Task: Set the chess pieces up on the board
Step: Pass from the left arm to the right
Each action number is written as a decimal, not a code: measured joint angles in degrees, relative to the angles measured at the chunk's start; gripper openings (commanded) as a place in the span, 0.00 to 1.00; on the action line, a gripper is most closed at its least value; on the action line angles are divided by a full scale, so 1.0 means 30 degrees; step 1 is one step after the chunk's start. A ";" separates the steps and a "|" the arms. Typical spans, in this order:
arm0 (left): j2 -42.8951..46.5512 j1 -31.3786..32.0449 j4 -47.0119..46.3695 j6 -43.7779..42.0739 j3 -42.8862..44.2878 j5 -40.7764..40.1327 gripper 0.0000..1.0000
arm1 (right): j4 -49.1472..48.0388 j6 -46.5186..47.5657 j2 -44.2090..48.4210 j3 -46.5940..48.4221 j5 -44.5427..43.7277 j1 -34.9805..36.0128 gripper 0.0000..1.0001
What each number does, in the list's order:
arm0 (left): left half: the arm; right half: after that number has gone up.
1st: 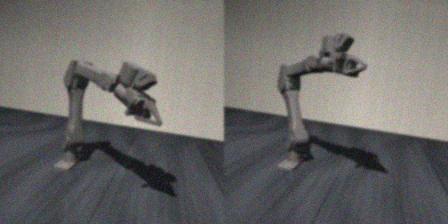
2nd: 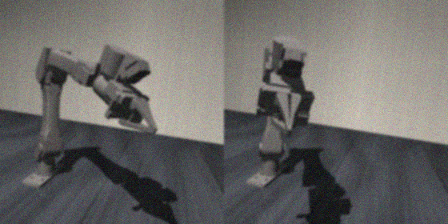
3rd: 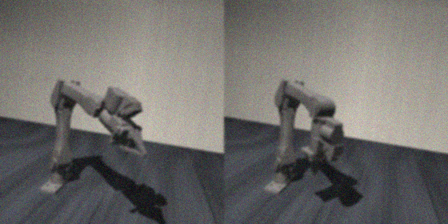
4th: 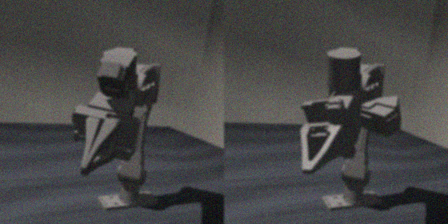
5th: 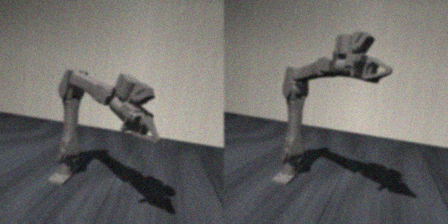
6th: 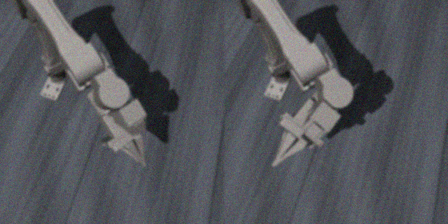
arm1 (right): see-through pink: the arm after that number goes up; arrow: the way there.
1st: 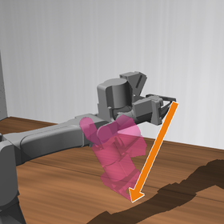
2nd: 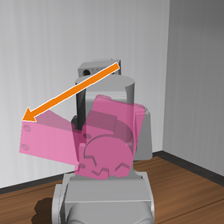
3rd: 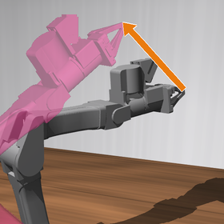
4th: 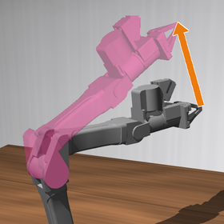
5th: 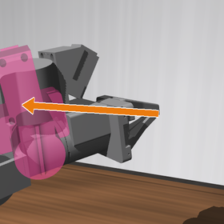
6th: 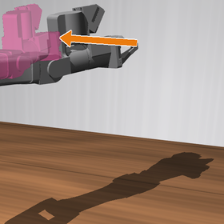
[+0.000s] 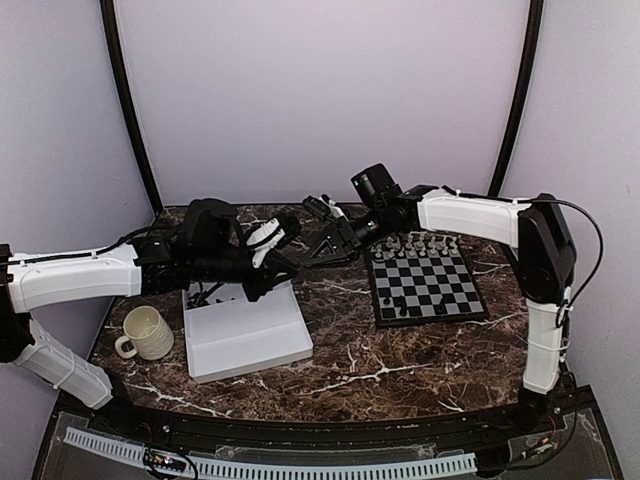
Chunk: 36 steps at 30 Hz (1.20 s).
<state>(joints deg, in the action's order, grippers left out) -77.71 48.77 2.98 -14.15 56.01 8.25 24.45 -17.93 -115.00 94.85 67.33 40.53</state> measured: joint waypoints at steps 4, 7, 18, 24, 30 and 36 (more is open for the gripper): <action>-0.0022 0.0051 0.0007 -0.0080 0.0000 -0.0007 0.09 | -0.0036 -0.0197 -0.0372 0.0000 0.0051 0.0168 0.28; -0.0066 0.0109 0.0007 -0.0087 0.0000 0.0007 0.09 | -0.0204 -0.0437 -0.0597 0.0000 0.0146 0.0233 0.26; -0.0109 0.0299 -0.0007 -0.0138 0.0000 0.0029 0.10 | -0.2040 -0.2280 -0.0794 -0.0160 0.1071 0.0423 0.17; -0.0117 0.0335 0.0022 -0.0168 0.0000 0.0029 0.10 | -0.2892 -0.3155 -0.0918 -0.0452 0.1282 0.0481 0.10; -0.0131 0.0335 0.0175 -0.0153 0.0000 -0.0109 0.22 | -0.3599 -0.3723 -0.0918 -0.0809 0.1297 0.0437 0.00; -0.0138 0.0444 -0.0138 -0.0248 -0.0051 -0.1129 0.60 | -0.3410 -0.3147 -0.0918 -0.0838 0.1056 0.0284 0.00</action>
<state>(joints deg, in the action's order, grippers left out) -78.13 50.11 2.57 -14.90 55.86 4.86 14.22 -27.38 -117.75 92.33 70.50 41.39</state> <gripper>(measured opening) 0.414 0.047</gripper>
